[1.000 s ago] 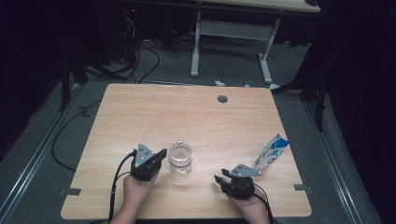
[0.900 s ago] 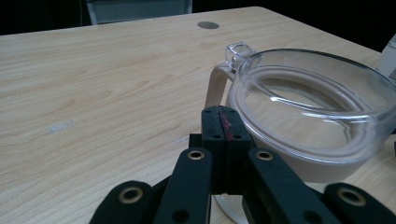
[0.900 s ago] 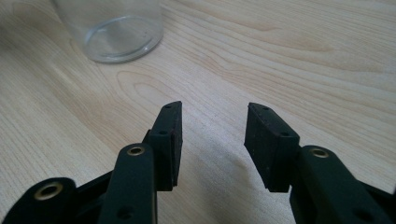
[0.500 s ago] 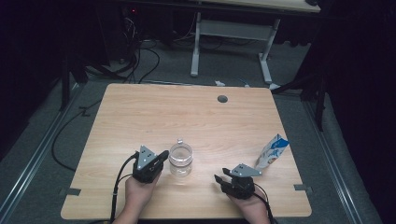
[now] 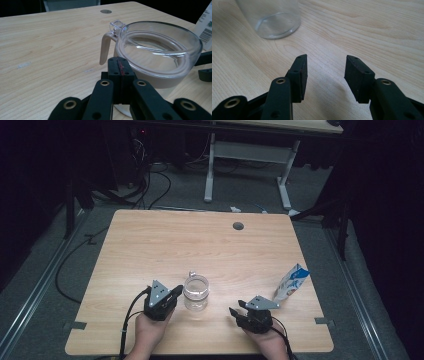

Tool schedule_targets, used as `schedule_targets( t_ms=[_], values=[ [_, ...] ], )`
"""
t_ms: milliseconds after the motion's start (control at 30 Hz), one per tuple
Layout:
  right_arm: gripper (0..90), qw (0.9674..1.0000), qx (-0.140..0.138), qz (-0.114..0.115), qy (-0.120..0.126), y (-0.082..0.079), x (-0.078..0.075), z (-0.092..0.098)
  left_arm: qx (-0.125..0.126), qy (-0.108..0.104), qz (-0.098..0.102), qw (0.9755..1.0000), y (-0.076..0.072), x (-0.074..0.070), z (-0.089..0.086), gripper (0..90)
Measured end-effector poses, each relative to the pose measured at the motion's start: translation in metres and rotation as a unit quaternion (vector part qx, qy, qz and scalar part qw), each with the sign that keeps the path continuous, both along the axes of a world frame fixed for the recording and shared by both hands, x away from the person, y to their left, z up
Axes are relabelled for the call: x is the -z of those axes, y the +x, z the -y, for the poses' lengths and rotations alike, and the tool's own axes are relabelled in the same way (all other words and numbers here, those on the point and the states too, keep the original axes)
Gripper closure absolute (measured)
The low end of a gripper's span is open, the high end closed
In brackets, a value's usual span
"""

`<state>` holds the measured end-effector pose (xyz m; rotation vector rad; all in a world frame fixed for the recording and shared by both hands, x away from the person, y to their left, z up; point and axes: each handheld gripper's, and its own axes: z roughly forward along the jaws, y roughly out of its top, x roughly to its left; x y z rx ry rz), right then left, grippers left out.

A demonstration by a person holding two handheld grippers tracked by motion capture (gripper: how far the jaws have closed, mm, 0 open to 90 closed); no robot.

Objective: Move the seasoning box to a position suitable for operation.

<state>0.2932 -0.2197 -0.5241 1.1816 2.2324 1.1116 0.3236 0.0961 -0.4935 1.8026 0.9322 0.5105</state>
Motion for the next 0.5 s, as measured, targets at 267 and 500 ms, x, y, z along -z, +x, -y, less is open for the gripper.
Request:
schedule_targets(
  t_ms=[267, 500],
  values=[
    [52.6, 1.0000, 0.002, 0.002, 0.000, -0.0006, -0.0005, -0.0004, 0.011, 0.001, 0.004, 0.9999, -0.0057, -0.0016, 0.0005, 89.8],
    [51.5, 0.9999, 0.004, 0.010, -0.002, -0.0021, -0.0016, -0.0013, 0.020, 0.002, 0.005, 0.9998, -0.0106, -0.0023, 0.0020, 89.9]
  ],
)
